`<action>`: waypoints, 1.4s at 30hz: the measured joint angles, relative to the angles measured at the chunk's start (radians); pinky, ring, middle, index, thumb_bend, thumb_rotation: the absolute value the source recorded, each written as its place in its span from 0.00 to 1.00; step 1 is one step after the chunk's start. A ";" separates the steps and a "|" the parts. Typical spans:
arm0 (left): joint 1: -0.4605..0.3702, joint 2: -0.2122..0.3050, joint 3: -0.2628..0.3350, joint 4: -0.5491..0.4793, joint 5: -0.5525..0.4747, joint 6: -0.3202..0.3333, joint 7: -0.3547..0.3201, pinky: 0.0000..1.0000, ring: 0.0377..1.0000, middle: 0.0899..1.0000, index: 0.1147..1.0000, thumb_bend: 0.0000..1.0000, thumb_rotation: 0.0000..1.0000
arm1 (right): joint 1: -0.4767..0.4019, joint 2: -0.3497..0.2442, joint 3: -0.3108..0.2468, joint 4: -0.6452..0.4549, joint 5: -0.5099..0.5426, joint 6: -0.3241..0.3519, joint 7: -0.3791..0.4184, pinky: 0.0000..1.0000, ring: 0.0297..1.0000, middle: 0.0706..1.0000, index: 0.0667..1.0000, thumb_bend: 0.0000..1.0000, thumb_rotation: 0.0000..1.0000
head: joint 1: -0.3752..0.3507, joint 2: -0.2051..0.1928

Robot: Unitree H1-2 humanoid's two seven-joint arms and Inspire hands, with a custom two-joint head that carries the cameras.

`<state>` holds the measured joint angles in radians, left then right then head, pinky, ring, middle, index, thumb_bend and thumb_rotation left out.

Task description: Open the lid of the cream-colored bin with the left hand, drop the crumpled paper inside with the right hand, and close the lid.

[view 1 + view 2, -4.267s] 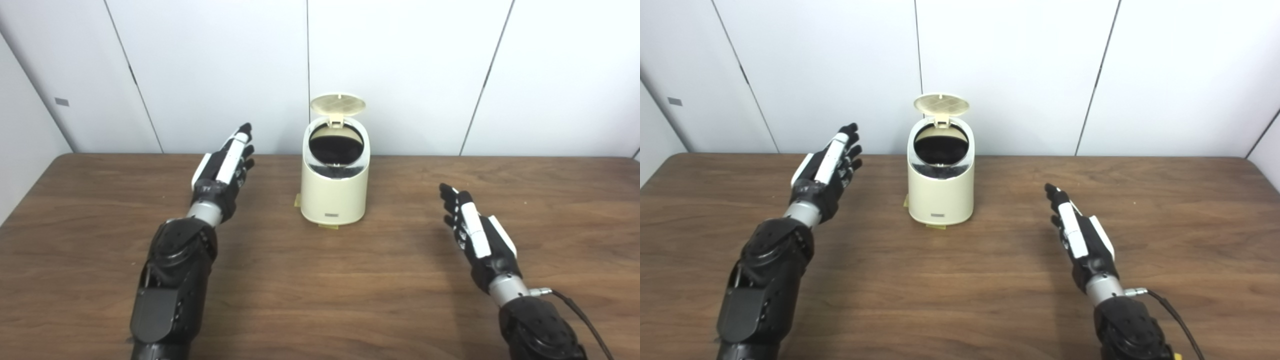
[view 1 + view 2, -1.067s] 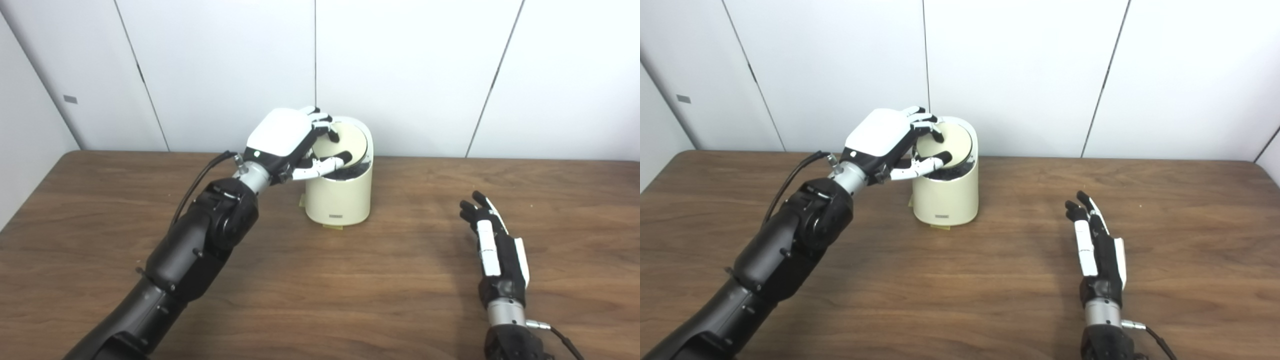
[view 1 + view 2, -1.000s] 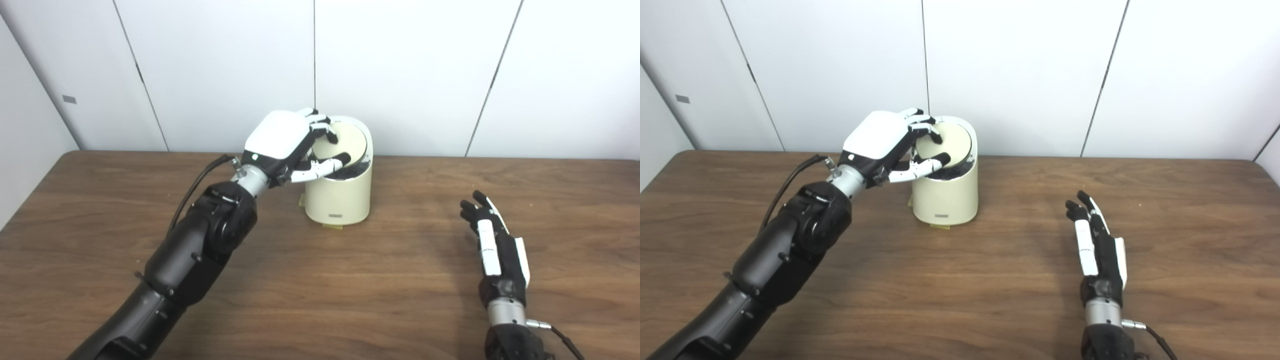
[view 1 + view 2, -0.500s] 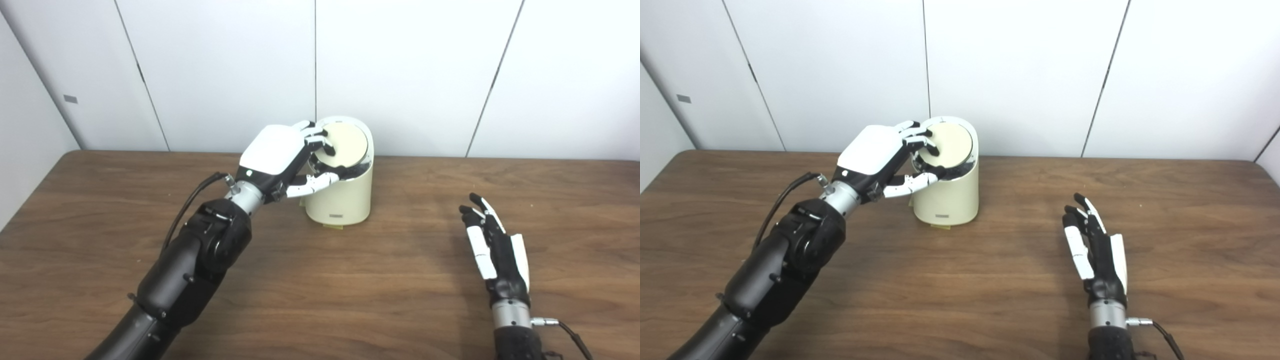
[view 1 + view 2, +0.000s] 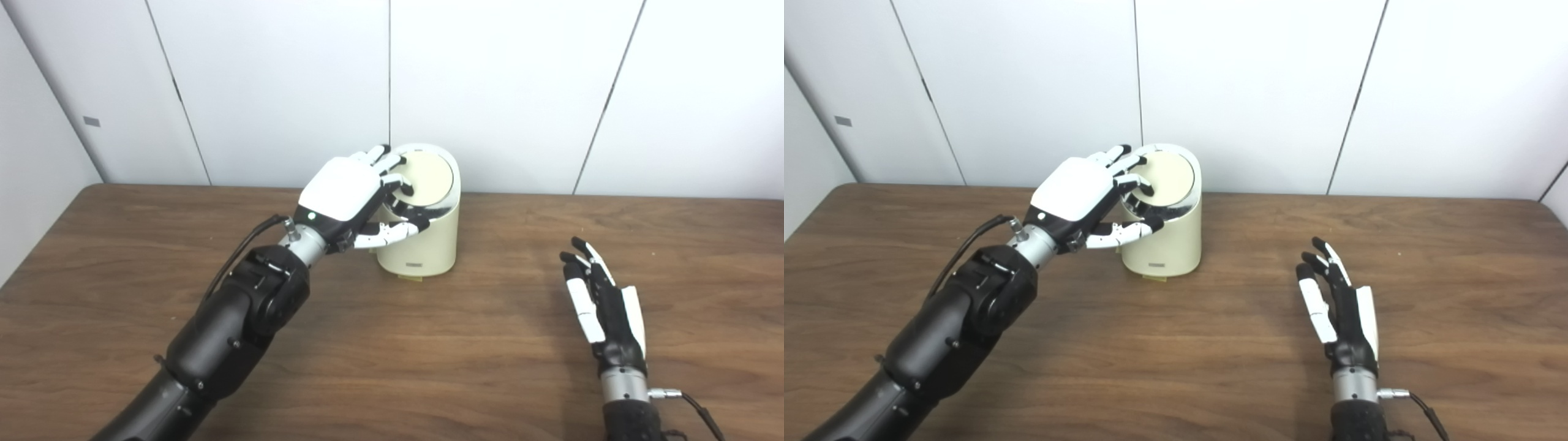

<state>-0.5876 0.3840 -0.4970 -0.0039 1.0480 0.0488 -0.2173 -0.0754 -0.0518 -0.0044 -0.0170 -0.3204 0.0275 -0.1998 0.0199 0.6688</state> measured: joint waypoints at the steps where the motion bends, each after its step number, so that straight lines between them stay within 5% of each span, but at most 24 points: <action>1: -0.005 0.000 -0.010 0.000 0.026 0.004 -0.004 1.00 1.00 0.98 0.72 0.59 1.00 | 0.000 0.000 0.000 0.000 -0.002 0.000 0.000 0.92 0.83 0.81 0.89 0.58 1.00 | 0.000 0.000; 14: -0.022 0.001 -0.054 -0.040 0.205 0.010 -0.064 1.00 1.00 0.95 0.66 0.53 1.00 | 0.002 0.006 0.003 -0.003 -0.016 0.004 0.000 0.88 0.82 0.81 0.89 0.57 1.00 | -0.006 0.003; 26: -0.018 0.012 -0.047 -0.048 0.208 0.003 -0.070 0.97 0.99 0.93 0.64 0.53 1.00 | 0.002 0.008 0.002 -0.004 -0.016 0.007 0.000 0.88 0.81 0.80 0.89 0.57 1.00 | -0.012 0.009; 31: 0.011 0.013 0.005 -0.047 0.084 -0.001 -0.070 0.92 0.95 0.90 0.68 0.50 1.00 | 0.001 0.008 -0.002 -0.004 -0.014 0.007 0.000 0.88 0.81 0.80 0.89 0.57 1.00 | -0.012 0.009; 36: 0.090 0.000 0.128 -0.049 -0.144 -0.009 -0.054 0.86 0.91 0.89 0.89 0.46 0.86 | 0.001 0.008 -0.004 -0.008 -0.013 0.007 0.000 0.88 0.81 0.81 0.89 0.57 1.00 | -0.008 0.011; 42: 0.230 -0.102 0.308 -0.089 -0.402 0.008 -0.004 0.78 0.91 0.93 0.99 0.40 0.89 | 0.002 0.011 -0.004 -0.009 0.000 0.006 0.002 0.85 0.81 0.80 0.89 0.57 1.00 | -0.005 0.008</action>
<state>-0.3572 0.2819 -0.1892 -0.0931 0.6462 0.0563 -0.2210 -0.0738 -0.0407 -0.0079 -0.0258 -0.3201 0.0338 -0.1976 0.0153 0.6765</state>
